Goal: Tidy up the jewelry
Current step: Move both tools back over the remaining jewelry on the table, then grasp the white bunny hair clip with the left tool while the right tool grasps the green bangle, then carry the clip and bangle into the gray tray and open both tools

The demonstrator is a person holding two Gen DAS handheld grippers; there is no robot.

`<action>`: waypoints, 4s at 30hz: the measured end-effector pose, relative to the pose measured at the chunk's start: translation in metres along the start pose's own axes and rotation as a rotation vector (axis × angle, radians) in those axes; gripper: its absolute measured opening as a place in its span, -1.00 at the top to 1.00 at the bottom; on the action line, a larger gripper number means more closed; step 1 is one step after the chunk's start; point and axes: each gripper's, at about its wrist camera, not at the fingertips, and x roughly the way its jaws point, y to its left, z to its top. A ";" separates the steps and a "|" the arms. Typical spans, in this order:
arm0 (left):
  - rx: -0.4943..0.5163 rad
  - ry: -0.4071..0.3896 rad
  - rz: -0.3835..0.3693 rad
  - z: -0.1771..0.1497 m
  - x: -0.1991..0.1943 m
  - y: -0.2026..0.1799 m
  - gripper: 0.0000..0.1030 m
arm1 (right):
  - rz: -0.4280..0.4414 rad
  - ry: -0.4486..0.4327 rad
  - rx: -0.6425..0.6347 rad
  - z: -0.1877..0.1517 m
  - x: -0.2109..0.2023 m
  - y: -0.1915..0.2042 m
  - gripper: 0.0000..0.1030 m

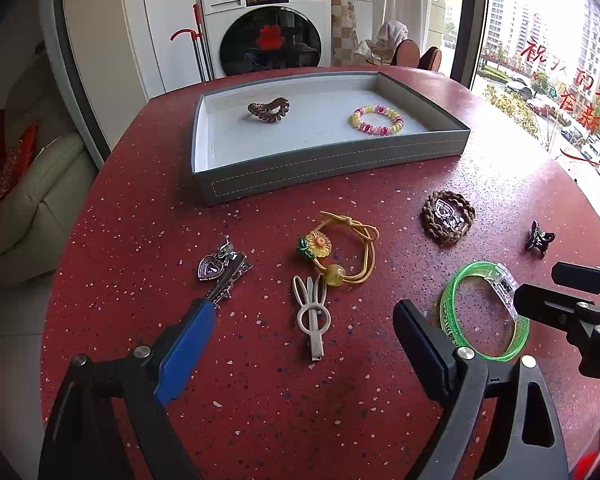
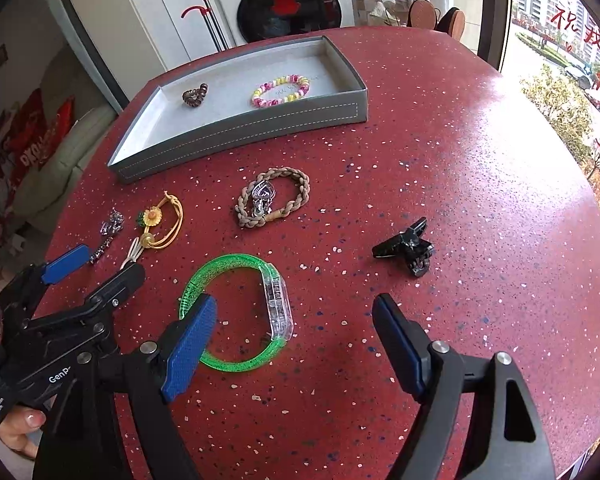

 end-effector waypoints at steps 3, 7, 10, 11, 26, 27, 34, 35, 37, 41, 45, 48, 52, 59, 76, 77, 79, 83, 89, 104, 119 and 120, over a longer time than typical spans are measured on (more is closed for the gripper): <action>0.004 0.015 -0.006 0.000 0.005 -0.003 -0.86 | -0.010 0.014 -0.031 0.001 0.006 0.008 -0.41; 0.012 0.033 -0.014 -0.002 0.010 -0.007 -0.59 | -0.029 0.030 -0.068 -0.001 0.014 0.017 -0.21; 0.009 0.048 -0.019 -0.004 0.014 -0.007 -0.53 | -0.060 0.028 -0.103 -0.003 0.017 0.023 -0.12; 0.006 0.046 -0.024 -0.004 0.015 -0.007 -0.52 | -0.072 0.026 -0.115 -0.004 0.017 0.025 -0.09; 0.020 0.032 -0.073 -0.005 0.010 -0.013 0.28 | -0.106 0.016 -0.159 -0.006 0.016 0.029 0.78; 0.016 0.028 -0.079 -0.005 0.008 -0.012 0.28 | -0.106 0.016 -0.158 -0.007 0.016 0.029 0.78; -0.004 -0.007 -0.109 0.001 -0.006 -0.008 0.28 | -0.083 -0.004 -0.139 -0.004 0.006 0.025 0.78; -0.008 -0.012 -0.113 0.002 -0.009 -0.007 0.28 | -0.076 -0.011 -0.135 -0.002 0.003 0.025 0.78; -0.018 -0.022 -0.131 0.006 -0.014 -0.004 0.28 | -0.063 -0.026 -0.125 0.002 -0.004 0.022 0.78; -0.034 -0.044 -0.148 0.015 -0.024 0.004 0.28 | -0.034 -0.061 -0.106 0.016 -0.018 0.017 0.78; -0.065 -0.054 -0.165 0.030 -0.029 0.013 0.28 | -0.012 -0.084 -0.098 0.041 -0.027 0.014 0.78; -0.065 -0.070 -0.163 0.045 -0.030 0.017 0.28 | -0.013 -0.105 -0.106 0.064 -0.030 0.014 0.78; -0.046 -0.105 -0.129 0.073 -0.027 0.020 0.28 | 0.004 -0.118 -0.102 0.098 -0.026 0.014 0.78; -0.061 -0.111 -0.090 0.125 -0.002 0.036 0.27 | 0.017 -0.098 -0.086 0.156 0.002 0.014 0.78; -0.064 -0.009 -0.024 0.172 0.091 0.038 0.27 | -0.040 -0.018 -0.061 0.220 0.095 0.010 0.78; -0.062 -0.004 -0.021 0.172 0.095 0.038 0.27 | -0.050 -0.013 -0.067 0.220 0.100 0.011 0.78; -0.059 0.007 -0.013 0.171 0.102 0.037 0.27 | -0.064 -0.007 -0.074 0.221 0.107 0.010 0.78; -0.053 0.031 0.000 0.166 0.113 0.036 0.27 | -0.074 0.007 -0.070 0.221 0.118 0.007 0.78; -0.048 0.057 0.012 0.161 0.124 0.032 0.27 | -0.099 -0.007 -0.097 0.218 0.121 0.011 0.78; -0.010 0.053 0.056 0.160 0.125 0.025 0.27 | -0.090 -0.015 -0.087 0.217 0.120 0.010 0.68; 0.022 0.001 0.111 0.157 0.115 0.013 0.27 | -0.045 -0.062 -0.050 0.218 0.099 0.008 -0.10; 0.024 -0.001 0.113 0.157 0.114 0.012 0.27 | -0.041 -0.064 -0.048 0.217 0.097 0.008 -0.13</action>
